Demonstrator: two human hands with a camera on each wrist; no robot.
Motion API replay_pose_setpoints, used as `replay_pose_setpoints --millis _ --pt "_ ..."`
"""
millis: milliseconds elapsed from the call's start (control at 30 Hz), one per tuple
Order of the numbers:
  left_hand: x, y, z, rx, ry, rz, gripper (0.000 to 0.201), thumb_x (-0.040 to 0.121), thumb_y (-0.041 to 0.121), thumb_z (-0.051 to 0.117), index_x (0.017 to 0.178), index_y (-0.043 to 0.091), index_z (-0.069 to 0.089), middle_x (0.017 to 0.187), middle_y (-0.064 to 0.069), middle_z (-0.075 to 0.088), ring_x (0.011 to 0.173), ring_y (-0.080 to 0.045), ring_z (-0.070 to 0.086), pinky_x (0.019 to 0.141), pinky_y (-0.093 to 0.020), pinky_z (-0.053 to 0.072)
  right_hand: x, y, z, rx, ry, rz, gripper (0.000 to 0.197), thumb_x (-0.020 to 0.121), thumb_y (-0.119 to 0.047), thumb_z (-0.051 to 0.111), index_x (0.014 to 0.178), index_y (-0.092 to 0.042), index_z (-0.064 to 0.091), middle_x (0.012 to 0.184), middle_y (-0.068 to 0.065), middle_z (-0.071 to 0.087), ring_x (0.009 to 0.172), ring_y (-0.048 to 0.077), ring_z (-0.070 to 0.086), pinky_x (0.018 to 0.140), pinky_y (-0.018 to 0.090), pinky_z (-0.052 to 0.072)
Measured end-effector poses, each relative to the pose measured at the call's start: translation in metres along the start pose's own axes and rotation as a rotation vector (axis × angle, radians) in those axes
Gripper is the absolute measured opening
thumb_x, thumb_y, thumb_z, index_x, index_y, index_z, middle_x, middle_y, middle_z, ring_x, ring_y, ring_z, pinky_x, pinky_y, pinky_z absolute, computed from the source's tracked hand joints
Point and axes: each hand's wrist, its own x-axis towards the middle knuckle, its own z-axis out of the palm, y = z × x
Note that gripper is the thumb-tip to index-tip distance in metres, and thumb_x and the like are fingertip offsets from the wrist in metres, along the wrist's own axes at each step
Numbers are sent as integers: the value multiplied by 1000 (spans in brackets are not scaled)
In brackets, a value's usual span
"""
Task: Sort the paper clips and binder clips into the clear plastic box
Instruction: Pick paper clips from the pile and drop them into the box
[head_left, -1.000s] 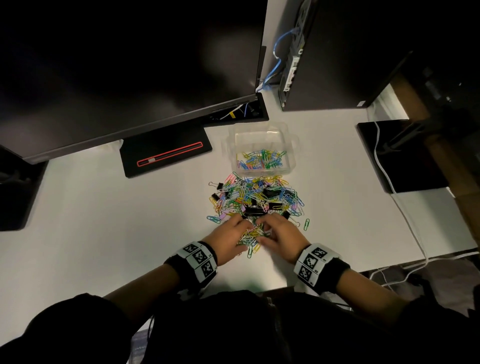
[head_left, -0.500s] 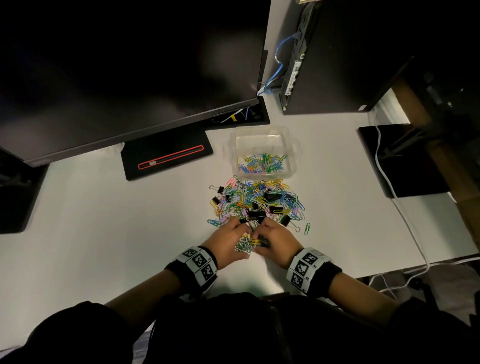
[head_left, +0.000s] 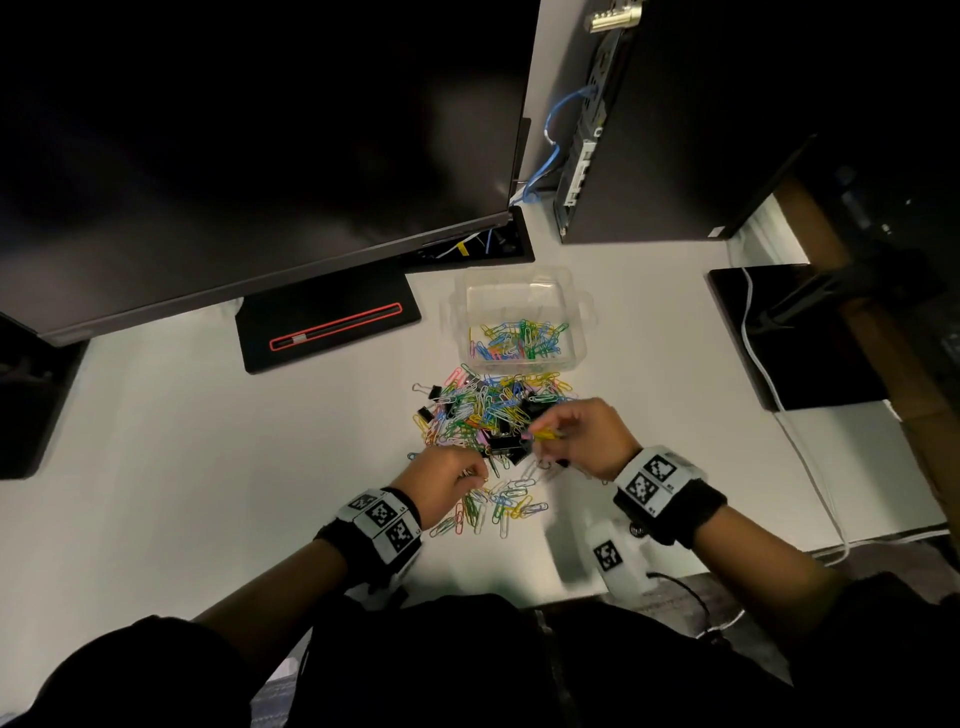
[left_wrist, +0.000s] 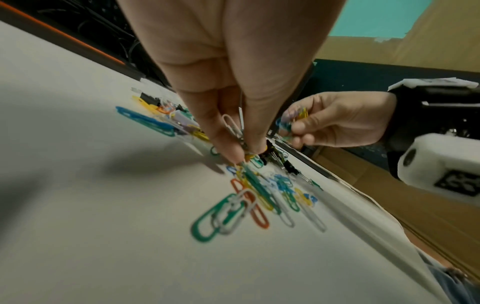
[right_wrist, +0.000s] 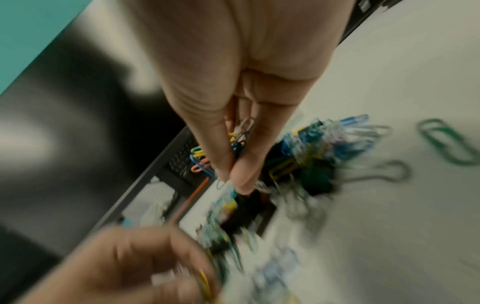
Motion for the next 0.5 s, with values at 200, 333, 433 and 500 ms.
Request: replay_pose_setpoints --millis 200,333,433,500 --pt "3 -4 -5 -219 -3 -111 14 88 10 59 98 3 68 86 -4 63 58 -4 56 52 -7 47 42 -33 -29 150 145 3 19 71 1 74 80 -16 69 86 14 69 73 30 67 76 40 58" --pt "7 -8 -12 -268 44 -165 13 88 11 60 97 6 68 84 0 63 54 -6 56 52 -10 48 81 -27 -37 98 243 45 17 72 -4 73 75 -20 69 97 22 69 85 36 67 83 51 55" --pt "12 -8 -20 -303 96 -195 13 88 9 60 98 4 68 85 -4 63 53 -9 57 51 -12 51 95 -30 -38 -144 260 21 18 79 -10 64 94 -19 68 98 14 70 87 27 66 86 39 53" --pt "16 -5 -27 -326 124 -197 14 88 10 60 98 3 68 85 -4 63 50 -4 57 49 -10 50 94 -36 -39 -318 249 18 29 83 -1 50 103 -16 66 100 13 70 84 25 63 77 28 49"
